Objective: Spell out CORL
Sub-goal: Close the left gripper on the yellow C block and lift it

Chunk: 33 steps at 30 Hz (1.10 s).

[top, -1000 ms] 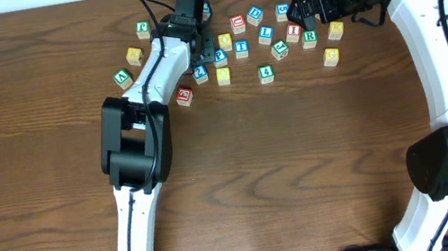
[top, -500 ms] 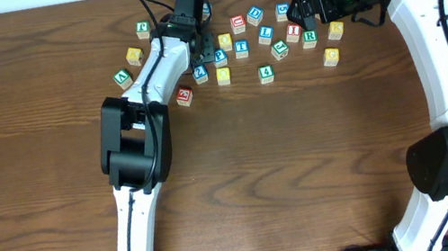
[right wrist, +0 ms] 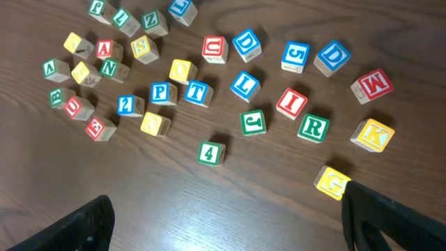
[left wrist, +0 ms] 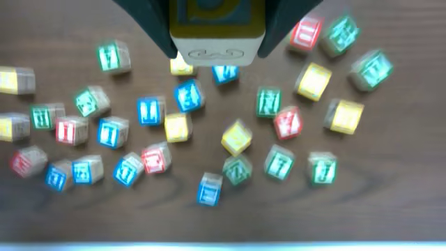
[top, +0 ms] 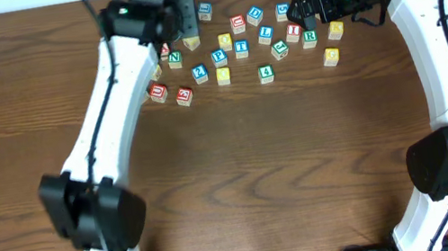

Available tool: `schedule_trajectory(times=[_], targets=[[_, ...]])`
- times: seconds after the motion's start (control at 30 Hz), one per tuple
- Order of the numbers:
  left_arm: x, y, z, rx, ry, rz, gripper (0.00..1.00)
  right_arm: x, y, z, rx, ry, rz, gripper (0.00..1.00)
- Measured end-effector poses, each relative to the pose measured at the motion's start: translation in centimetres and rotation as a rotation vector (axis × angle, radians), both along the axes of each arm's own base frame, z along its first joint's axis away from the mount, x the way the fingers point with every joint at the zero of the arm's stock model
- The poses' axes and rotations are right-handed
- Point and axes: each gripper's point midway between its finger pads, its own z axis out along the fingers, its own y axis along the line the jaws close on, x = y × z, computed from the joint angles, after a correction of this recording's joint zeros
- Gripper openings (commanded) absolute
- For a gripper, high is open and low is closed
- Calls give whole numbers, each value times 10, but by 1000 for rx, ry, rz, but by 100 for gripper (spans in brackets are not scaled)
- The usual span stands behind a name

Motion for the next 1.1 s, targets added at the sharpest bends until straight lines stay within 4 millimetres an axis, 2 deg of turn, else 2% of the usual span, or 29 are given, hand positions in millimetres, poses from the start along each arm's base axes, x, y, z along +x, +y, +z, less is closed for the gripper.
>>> schedule_trajectory(times=[0.17,0.2,0.3,0.4,0.47,0.57,0.77,0.87,0.93,1.1], targets=[[-48,17,5,24,133,32,27,0,0,0,0,-1,0,99],[-62,22,2,33,187,50,27,0,0,0,0,-1,0,99],[-88,31,-8,59,299,78,27,0,0,0,0,-1,0,99],[-103,35,-17,80,370,92,27,0,0,0,0,-1,0,99],[-114,35,-31,97,420,94,27,0,0,0,0,-1,0,99],[-134,30,-63,135,515,92,27,0,0,0,0,0,0,99],[-148,6,-122,152,544,64,27,0,0,0,0,-1,0,99],[-140,-8,-143,119,488,59,27,0,0,0,0,-2,0,99],[-141,-10,-156,112,480,61,27,0,0,0,0,-1,0,99],[-129,-17,-187,59,393,65,27,0,0,1,0,-2,0,99]])
